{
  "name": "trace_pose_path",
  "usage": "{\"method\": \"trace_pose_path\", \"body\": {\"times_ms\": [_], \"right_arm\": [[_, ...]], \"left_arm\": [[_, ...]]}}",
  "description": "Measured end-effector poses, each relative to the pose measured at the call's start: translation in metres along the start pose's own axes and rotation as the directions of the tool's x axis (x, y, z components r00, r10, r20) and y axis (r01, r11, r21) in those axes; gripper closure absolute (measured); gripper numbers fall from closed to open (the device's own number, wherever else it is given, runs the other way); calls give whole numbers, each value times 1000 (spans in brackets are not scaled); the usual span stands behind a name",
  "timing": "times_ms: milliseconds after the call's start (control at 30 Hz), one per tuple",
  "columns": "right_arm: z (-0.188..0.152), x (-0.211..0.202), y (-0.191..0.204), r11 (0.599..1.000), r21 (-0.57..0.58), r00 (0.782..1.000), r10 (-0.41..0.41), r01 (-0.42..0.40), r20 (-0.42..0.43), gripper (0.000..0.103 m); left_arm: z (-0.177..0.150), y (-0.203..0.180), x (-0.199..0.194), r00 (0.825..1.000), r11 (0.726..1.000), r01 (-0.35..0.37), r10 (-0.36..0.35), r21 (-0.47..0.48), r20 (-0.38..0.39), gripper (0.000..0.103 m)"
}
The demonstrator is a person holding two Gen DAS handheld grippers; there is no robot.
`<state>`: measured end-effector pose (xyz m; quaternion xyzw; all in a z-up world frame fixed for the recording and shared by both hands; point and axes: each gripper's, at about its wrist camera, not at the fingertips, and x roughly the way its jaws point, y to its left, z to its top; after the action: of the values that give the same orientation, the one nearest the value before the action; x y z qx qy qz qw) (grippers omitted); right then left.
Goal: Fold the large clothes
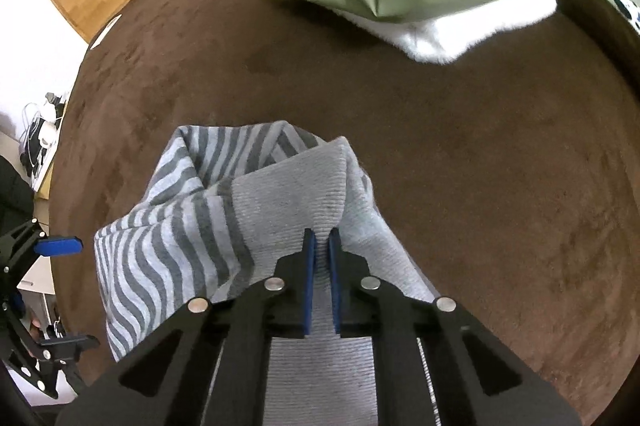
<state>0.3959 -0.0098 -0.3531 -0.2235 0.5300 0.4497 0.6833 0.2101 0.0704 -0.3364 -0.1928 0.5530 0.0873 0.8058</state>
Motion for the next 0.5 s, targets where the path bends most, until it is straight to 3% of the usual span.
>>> {"method": "trace_pose_path", "body": {"times_ms": [200, 333, 500], "right_arm": [[34, -12, 1, 1000, 5, 998, -14, 14, 68, 97], [52, 10, 8, 999, -28, 999, -34, 34, 30, 97], [40, 39, 3, 999, -2, 999, -39, 39, -21, 97]], "left_arm": [[2, -1, -2, 999, 1000, -32, 32, 0, 10, 7], [5, 4, 5, 998, 998, -61, 61, -26, -7, 7], [2, 7, 24, 996, 997, -74, 73, -25, -52, 7]]}}
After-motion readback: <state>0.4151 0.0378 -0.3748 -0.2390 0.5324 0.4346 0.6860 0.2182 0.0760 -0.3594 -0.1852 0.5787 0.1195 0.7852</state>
